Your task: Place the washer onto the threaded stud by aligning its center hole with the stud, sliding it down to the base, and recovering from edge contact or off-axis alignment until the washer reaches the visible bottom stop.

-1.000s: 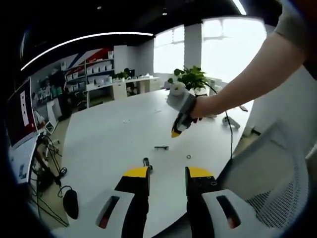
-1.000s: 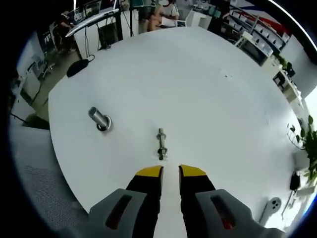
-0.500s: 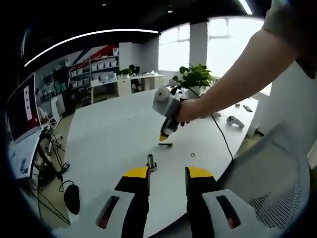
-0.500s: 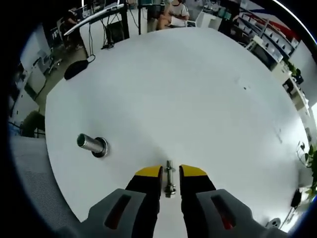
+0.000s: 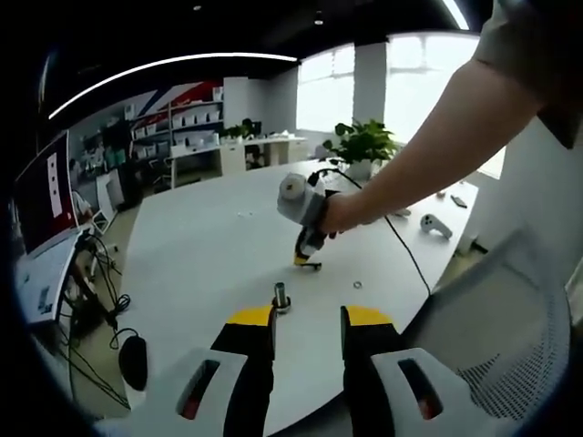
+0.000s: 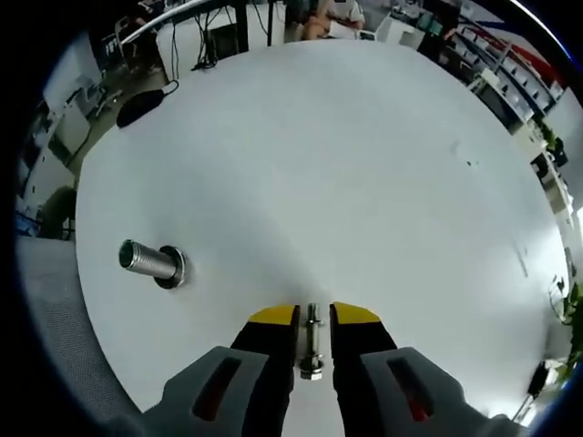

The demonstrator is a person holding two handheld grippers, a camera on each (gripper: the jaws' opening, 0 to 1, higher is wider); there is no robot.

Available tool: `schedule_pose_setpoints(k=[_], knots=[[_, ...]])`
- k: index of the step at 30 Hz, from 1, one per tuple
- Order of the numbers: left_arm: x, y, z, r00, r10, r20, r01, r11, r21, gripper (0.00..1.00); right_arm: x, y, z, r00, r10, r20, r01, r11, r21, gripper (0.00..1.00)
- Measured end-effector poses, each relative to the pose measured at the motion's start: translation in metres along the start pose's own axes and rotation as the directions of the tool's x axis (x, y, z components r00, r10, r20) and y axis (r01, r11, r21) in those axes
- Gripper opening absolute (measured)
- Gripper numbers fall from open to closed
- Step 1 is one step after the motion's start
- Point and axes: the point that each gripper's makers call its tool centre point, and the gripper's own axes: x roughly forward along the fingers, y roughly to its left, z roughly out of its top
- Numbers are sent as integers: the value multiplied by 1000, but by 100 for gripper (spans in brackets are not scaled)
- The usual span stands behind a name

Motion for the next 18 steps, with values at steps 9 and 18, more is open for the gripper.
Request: schedule_pose_setpoints(k=[9, 18], knots=[[0, 0, 0, 1000, 1, -2, -1, 1000, 3, 26, 4, 0, 2, 1000, 12, -3, -12, 1000, -14, 15], [0, 0, -2, 1000, -1, -12, 1, 1000, 9, 26, 11, 3, -5, 999, 31, -26, -32, 999, -10, 14]])
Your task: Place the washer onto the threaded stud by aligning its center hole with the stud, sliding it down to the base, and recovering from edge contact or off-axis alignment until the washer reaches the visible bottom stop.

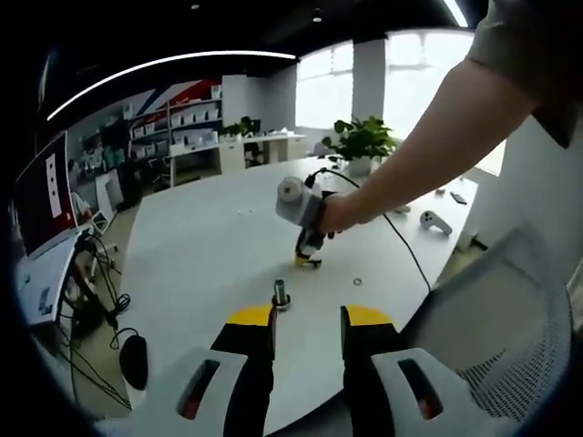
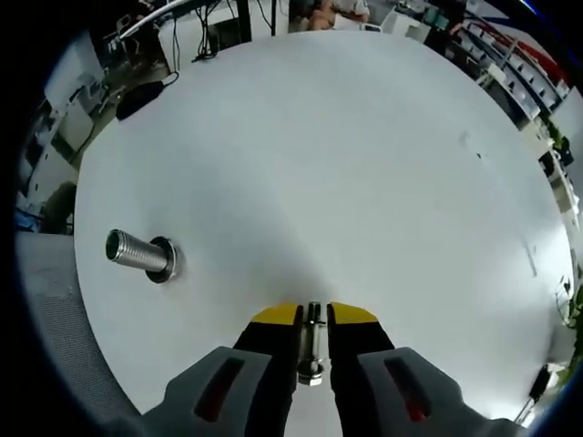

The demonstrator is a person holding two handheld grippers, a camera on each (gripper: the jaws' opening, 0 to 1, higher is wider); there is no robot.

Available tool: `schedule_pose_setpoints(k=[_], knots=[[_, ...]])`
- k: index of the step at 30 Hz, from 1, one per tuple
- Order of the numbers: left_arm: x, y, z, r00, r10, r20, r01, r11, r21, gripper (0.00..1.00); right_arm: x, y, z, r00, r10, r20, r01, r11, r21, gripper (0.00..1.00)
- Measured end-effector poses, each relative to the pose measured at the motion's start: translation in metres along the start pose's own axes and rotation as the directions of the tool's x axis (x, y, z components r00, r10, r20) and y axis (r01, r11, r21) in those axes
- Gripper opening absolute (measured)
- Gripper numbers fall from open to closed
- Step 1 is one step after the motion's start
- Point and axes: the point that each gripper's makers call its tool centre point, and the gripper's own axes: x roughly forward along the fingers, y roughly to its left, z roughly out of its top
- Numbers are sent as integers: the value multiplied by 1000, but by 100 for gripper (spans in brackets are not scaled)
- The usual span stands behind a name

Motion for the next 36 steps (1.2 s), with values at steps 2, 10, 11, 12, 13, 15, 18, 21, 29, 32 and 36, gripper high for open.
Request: schedule_pose_setpoints(k=[2, 10, 11, 12, 13, 15, 18, 21, 29, 32, 36], knots=[[0, 0, 0, 1000, 1, -1, -1, 1000, -2, 26, 1, 0, 1, 1000, 1, 0, -1, 1000, -4, 13], [0, 1, -2, 1000, 3, -10, -3, 1000, 2, 26, -5, 11, -3, 1000, 3, -13, -3, 1000, -12, 9], [1, 1, -2, 1000, 3, -11, -3, 1000, 4, 26, -6, 12, -3, 1000, 5, -12, -5, 1000, -8, 9], [1, 0, -2, 1000, 2, -11, -2, 1000, 4, 26, -8, 14, -3, 1000, 7, -10, -7, 1000, -9, 9], [1, 0, -2, 1000, 1, -11, -1, 1000, 3, 26, -10, 15, -3, 1000, 7, -7, -7, 1000, -14, 9], [1, 1, -2, 1000, 5, -12, -5, 1000, 5, 26, -14, 15, -3, 1000, -1, -3, 1, 1000, -25, 9], [1, 2, -2, 1000, 9, -13, -9, 1000, 4, 26, -22, 14, -4, 1000, -5, 12, 5, 1000, -24, 9], [1, 2, -2, 1000, 12, -14, -12, 1000, 5, 26, -28, 13, -5, 1000, -4, 31, 4, 1000, -9, 9], [1, 1, -3, 1000, 11, -21, -11, 1000, 15, 26, -47, 6, -16, 997, -24, 78, 23, 1000, 15, 9], [2, 2, -3, 1000, 12, -25, -11, 1000, 20, 26, -56, 3, -23, 994, -35, 99, 31, 999, 41, 9], [2, 1, -4, 1000, 11, -29, -10, 1000, 29, 26, -67, 0, -31, 991, -46, 127, 38, 997, 71, 9]])
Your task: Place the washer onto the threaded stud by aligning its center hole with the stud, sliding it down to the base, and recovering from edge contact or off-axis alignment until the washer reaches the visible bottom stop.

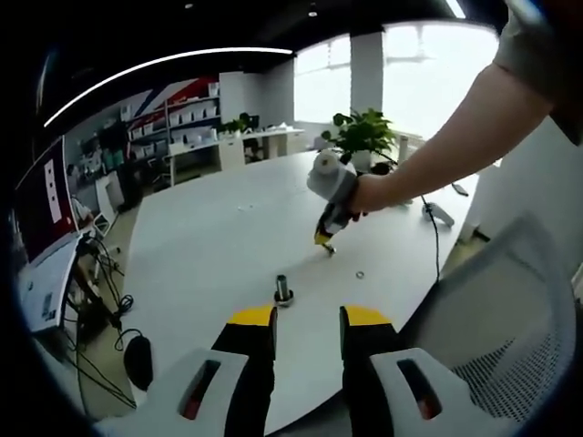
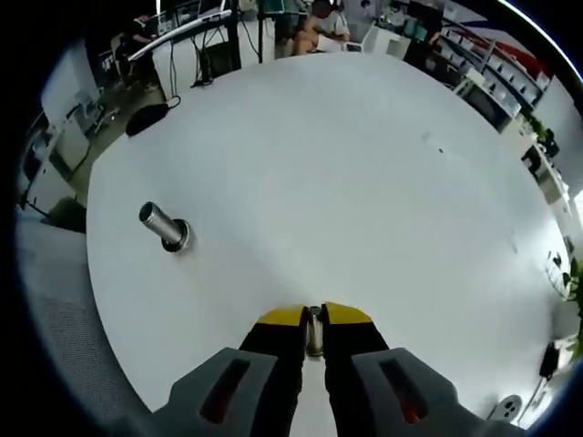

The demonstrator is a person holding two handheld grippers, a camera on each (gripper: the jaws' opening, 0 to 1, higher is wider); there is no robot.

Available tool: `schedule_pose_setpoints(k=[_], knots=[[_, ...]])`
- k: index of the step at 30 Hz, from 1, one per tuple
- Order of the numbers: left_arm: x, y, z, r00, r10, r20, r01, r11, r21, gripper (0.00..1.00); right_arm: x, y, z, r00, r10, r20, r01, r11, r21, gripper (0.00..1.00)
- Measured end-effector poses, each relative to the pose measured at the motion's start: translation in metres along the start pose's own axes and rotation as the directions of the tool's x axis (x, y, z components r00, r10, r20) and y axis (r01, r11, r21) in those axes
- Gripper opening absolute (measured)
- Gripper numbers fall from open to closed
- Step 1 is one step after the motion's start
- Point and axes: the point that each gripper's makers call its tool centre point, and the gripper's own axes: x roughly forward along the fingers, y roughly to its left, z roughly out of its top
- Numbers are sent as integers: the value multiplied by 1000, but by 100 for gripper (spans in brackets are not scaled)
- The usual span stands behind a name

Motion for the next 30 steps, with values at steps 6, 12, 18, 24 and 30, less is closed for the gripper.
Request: schedule_pose_setpoints(k=[6, 12, 18, 24, 30], knots=[[0, 0, -1, 1000, 5, -5, -5, 1000, 10, 26, -11, -3, -12, 1000, -13, 24, 12, 1000, 19, 9], [0, 0, -2, 1000, 9, -11, -8, 1000, 18, 25, -19, -3, -29, 999, -23, 32, 22, 999, 43, 9], [1, -1, -2, 1000, 7, -19, -6, 999, 36, 25, -25, -5, -40, 999, -26, 26, 24, 997, 68, 8], [1, -1, -3, 1000, 10, -23, -9, 999, 41, 25, -27, -5, -48, 999, -22, 29, 19, 995, 100, 9], [1, -1, -3, 1000, 11, -26, -10, 999, 49, 25, -25, -8, -47, 1000, -19, 20, 17, 995, 100, 9]])
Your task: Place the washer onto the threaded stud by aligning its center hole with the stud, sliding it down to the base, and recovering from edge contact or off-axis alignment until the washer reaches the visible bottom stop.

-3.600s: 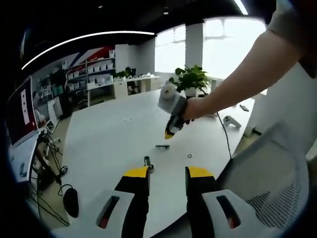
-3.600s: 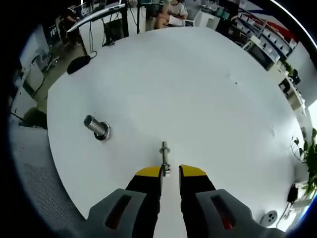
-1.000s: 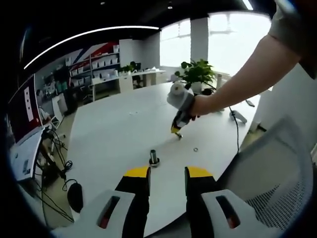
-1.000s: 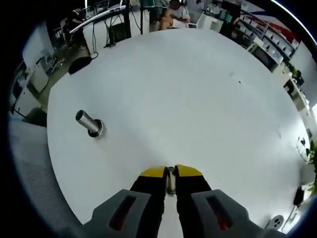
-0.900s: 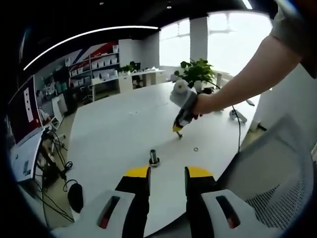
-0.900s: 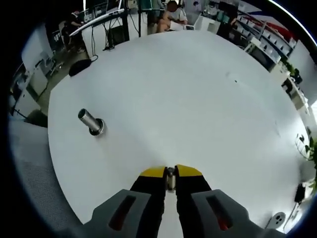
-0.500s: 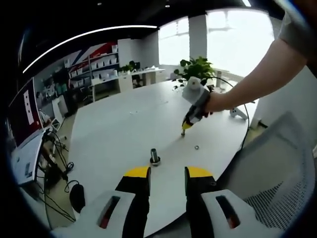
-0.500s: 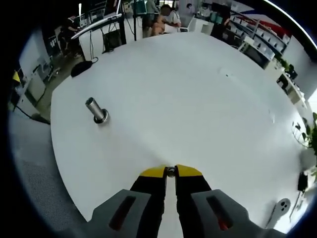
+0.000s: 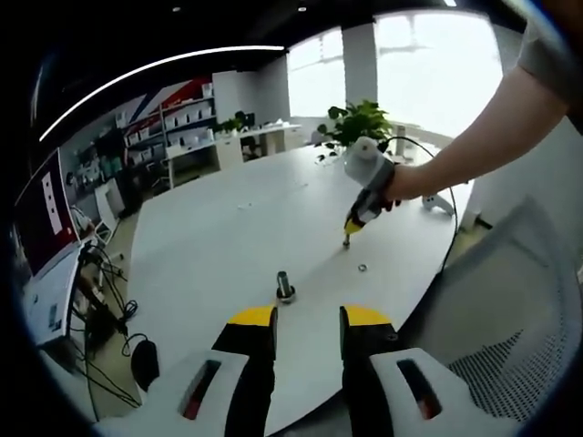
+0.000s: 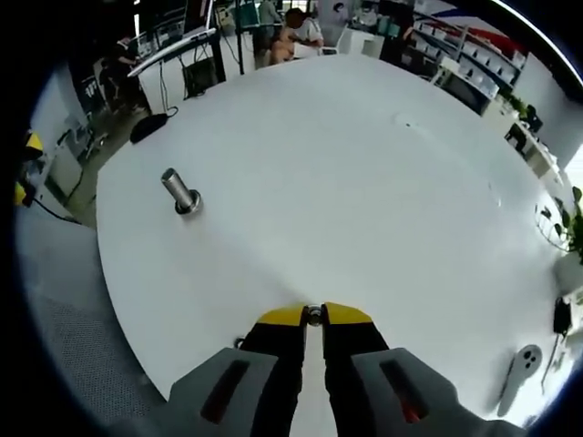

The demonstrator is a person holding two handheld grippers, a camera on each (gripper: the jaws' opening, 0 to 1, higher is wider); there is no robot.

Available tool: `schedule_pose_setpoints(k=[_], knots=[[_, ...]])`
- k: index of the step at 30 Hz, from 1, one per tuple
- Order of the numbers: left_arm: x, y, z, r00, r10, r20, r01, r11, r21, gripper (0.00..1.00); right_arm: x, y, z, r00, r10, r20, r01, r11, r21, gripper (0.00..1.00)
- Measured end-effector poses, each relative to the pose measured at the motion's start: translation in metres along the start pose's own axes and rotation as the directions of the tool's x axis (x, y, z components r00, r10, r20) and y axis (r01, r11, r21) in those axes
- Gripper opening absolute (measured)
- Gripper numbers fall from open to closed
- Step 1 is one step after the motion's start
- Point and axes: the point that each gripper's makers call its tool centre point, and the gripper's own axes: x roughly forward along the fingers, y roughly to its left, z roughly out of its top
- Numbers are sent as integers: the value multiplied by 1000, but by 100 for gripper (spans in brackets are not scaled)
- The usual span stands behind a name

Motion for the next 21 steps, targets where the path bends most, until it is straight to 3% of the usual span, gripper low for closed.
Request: schedule_pose_setpoints(k=[21], knots=[[1, 0, 0, 1000, -9, 0, 9, 1000, -7, 25, 6, -1, 0, 998, 15, -56, -17, 999, -30, 11]])
